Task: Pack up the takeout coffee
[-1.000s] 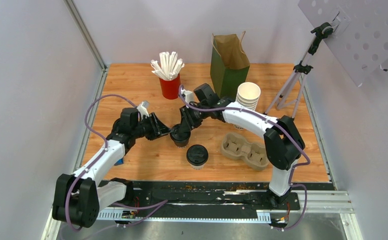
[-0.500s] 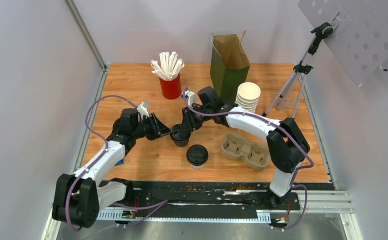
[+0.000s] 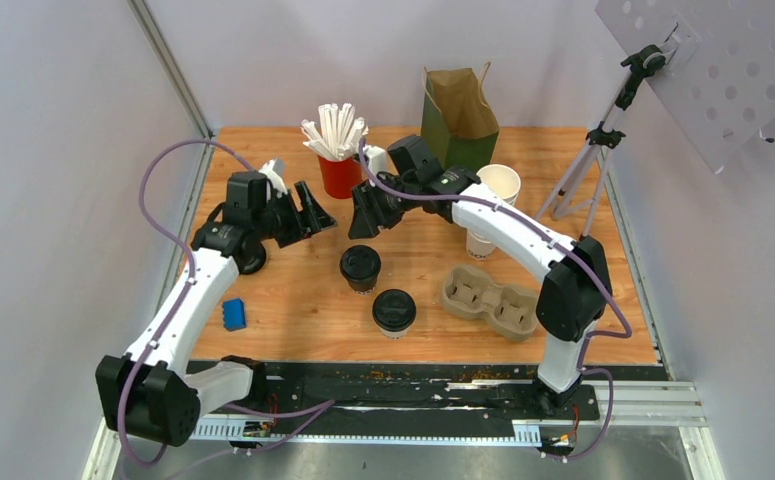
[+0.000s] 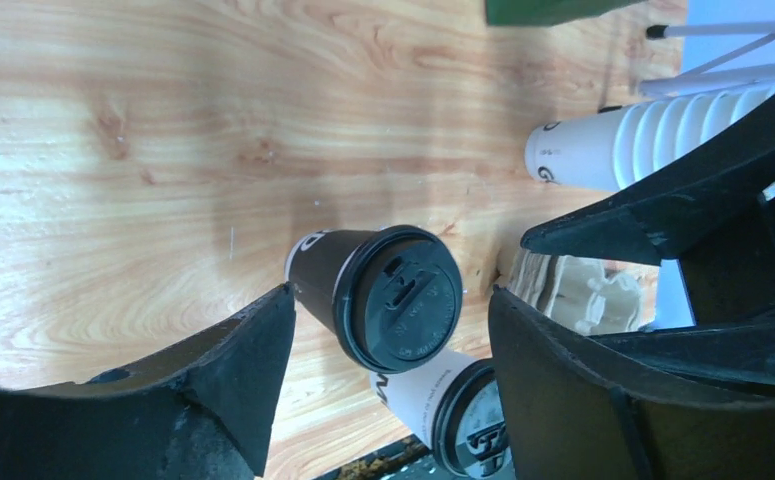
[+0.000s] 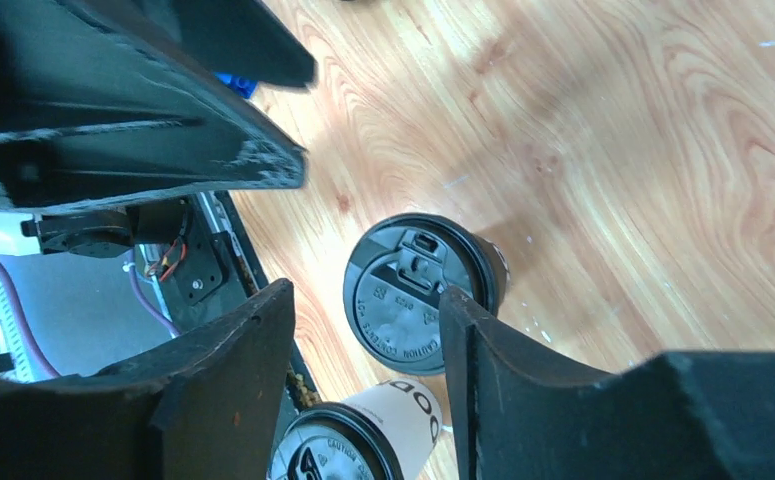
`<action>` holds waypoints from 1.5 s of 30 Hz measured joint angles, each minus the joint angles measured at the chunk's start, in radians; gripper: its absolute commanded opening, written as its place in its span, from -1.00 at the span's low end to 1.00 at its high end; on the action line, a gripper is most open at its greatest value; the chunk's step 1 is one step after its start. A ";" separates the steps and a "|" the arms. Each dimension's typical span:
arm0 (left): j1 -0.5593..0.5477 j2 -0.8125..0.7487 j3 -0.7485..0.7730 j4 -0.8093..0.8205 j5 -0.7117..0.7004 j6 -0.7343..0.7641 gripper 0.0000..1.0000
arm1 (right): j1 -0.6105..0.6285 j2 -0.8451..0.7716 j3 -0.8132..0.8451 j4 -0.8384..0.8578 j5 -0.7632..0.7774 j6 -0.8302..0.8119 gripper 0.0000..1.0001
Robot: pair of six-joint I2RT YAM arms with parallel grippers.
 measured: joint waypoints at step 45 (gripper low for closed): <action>0.000 -0.425 0.222 -0.669 -0.404 0.101 1.00 | 0.014 -0.375 -0.198 -0.120 0.605 -0.100 0.79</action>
